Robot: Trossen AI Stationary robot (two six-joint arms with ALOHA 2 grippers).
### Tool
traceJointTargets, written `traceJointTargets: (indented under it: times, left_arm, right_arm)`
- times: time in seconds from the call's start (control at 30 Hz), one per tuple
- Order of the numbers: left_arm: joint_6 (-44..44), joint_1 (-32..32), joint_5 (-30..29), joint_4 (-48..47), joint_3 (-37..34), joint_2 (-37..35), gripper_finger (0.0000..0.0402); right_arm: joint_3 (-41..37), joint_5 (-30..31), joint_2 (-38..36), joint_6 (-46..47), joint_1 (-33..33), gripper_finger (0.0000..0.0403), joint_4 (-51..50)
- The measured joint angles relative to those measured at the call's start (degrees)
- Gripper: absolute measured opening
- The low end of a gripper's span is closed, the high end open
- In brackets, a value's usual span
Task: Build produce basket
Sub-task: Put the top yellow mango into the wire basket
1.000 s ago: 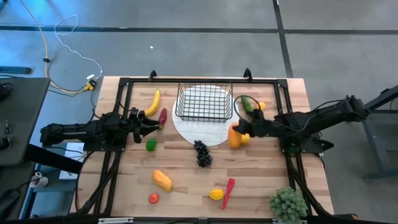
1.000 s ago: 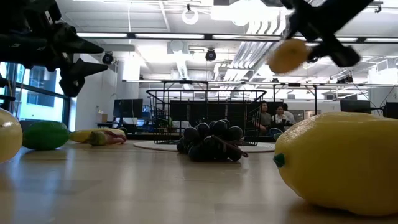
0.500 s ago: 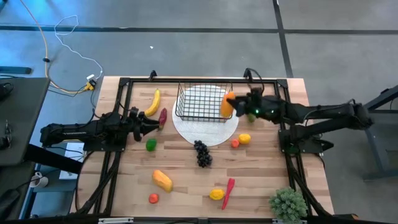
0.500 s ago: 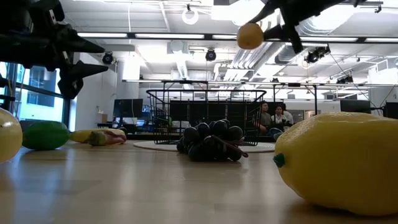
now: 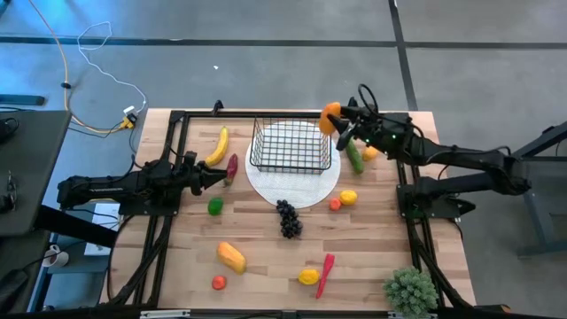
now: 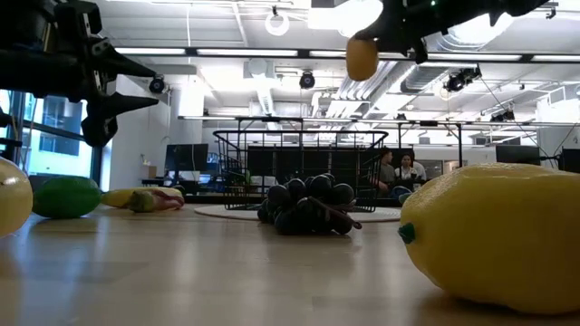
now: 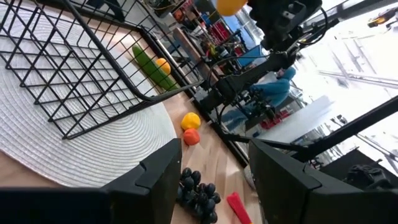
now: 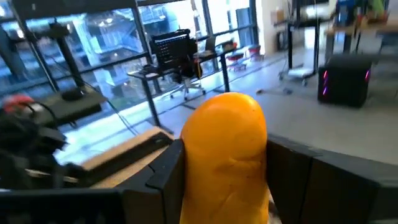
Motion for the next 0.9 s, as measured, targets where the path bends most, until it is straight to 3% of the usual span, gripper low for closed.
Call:
traceJointTargets:
  times: [0.17, 0.4, 0.7, 0.9]
  left_arm:
    - [-0.2, 0.0, -0.5, 0.0, 0.0, 0.0, 0.0174]
    - [-0.2, 0.0, -0.7, 0.0, 0.0, 0.0, 0.0174]
    - [-0.1, 0.0, -1.5, 0.0, 0.0, 0.0, 0.0174]
    - [0.0, 0.0, -1.5, 0.0, 0.0, 0.0, 0.0174]
  right_arm:
    - [0.0, -4.2, 3.3, -6.9, -2.1, 0.0153, 2.8]
    - [1.0, -7.0, 8.1, -8.8, -3.1, 0.0153, 2.9]
    - [13.7, -7.2, 17.0, -12.6, -4.8, 0.0157, -13.7]
    - [22.6, -11.9, 25.6, -16.0, -5.8, 0.0151, -25.9]
